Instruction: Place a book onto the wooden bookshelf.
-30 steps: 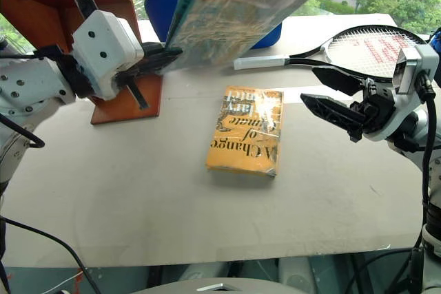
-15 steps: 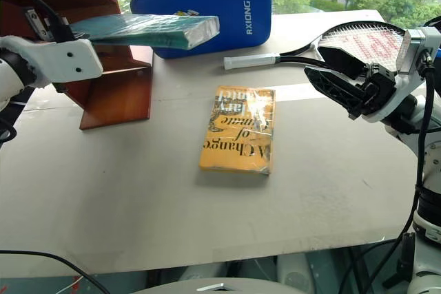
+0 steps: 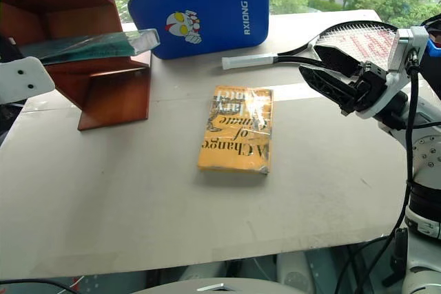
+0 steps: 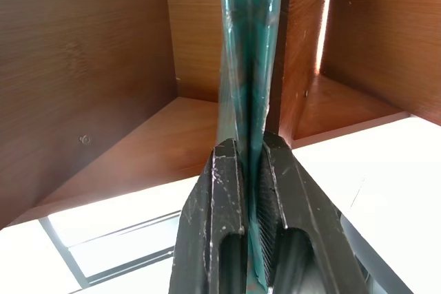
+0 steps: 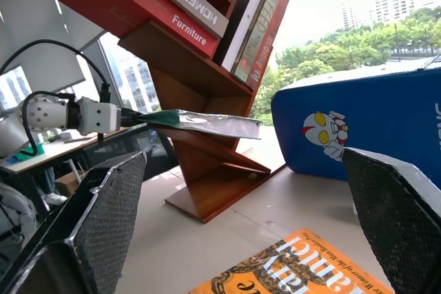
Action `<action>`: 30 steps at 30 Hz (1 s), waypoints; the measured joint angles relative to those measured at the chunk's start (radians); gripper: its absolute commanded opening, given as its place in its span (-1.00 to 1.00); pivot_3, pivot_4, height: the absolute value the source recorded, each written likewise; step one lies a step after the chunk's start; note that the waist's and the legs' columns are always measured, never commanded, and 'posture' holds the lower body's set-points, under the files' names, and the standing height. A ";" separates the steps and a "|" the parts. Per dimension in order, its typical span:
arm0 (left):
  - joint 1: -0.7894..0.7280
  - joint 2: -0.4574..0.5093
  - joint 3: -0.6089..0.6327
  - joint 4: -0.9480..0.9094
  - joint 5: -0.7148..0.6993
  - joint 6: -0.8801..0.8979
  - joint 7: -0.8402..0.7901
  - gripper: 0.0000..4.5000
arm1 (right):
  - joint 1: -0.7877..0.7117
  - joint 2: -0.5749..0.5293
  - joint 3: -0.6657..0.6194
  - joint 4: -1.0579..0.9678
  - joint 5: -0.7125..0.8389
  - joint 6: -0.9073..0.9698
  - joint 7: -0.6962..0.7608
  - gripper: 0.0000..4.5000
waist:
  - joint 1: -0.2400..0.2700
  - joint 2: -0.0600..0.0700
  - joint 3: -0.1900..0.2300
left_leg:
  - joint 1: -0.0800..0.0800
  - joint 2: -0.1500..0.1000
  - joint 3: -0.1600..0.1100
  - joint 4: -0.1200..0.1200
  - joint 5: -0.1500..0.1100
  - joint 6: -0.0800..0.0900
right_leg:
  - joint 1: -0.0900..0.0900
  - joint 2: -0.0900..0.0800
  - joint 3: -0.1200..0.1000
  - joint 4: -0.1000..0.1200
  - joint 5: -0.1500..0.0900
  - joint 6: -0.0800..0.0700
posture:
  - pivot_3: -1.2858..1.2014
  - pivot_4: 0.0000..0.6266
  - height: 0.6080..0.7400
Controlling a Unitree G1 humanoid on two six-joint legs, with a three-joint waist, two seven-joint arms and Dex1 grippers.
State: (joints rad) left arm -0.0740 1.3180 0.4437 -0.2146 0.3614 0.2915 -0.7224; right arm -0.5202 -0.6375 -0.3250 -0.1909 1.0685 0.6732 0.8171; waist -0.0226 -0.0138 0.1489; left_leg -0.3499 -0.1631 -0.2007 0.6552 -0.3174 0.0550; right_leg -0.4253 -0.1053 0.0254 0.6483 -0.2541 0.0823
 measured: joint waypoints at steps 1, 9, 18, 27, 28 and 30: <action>0.001 -0.006 0.008 -0.002 0.000 0.002 -0.004 -0.66 | -0.002 0.001 0.000 0.003 -0.004 -0.002 0.000 1.00 | -0.001 0.000 0.000 | 0.000 0.000 0.000 0.000 0.000 0.000 | 0.000 0.000 0.000 0.000 0.000 0.000 | 0.03 -0.52 1.00; 0.018 -0.032 0.036 0.005 0.011 0.027 -0.016 0.66 | -0.006 0.014 0.006 0.012 -0.035 -0.004 -0.001 1.00 | -0.008 0.000 0.000 | 0.000 0.000 0.000 0.000 0.000 0.000 | 0.000 0.000 0.000 0.000 0.000 0.000 | 0.03 -0.52 1.00; 0.006 -0.052 0.099 -0.028 0.028 -0.069 0.020 0.99 | 0.032 0.008 0.018 0.017 -0.094 -0.024 0.044 1.00 | -0.009 0.000 0.000 | 0.000 0.000 0.000 0.002 0.000 0.000 | 0.001 0.000 -0.001 0.001 0.000 0.000 | 0.03 -0.52 1.00; 0.051 -0.282 0.133 -0.112 -0.074 -0.236 0.062 0.99 | 0.203 -0.048 0.032 0.092 -0.224 -0.113 0.169 1.00 | -0.008 0.001 -0.001 | 0.000 0.000 0.002 0.009 0.000 0.000 | 0.001 0.000 0.000 0.006 0.000 0.000 | 0.03 -0.52 1.00; 0.057 -0.329 0.123 -0.119 -0.101 -0.257 0.074 0.99 | 0.228 -0.052 0.032 0.103 -0.245 -0.131 0.180 1.00 | -0.005 0.001 -0.001 | 0.000 0.000 0.002 0.011 -0.001 0.000 | 0.002 0.000 -0.001 0.006 0.000 0.000 | 0.03 -0.52 1.00; 0.046 -0.552 0.077 -0.152 -0.252 -0.250 0.116 0.99 | 0.277 -0.050 0.038 0.141 -0.323 -0.199 0.188 1.00 | 0.006 0.003 -0.003 | 0.000 0.000 0.004 0.015 -0.002 0.002 | 0.003 0.000 0.000 0.009 0.001 0.001 | 0.03 -0.52 1.00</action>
State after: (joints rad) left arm -0.0282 0.7656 0.5204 -0.3662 0.1096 0.0419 -0.6067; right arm -0.2431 -0.6880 -0.2870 -0.0497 0.7455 0.4743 1.0054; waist -0.0166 -0.0104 0.1461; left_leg -0.3501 -0.1634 -0.1972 0.6702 -0.3194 0.0570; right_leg -0.4228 -0.1057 0.0253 0.6570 -0.2530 0.0831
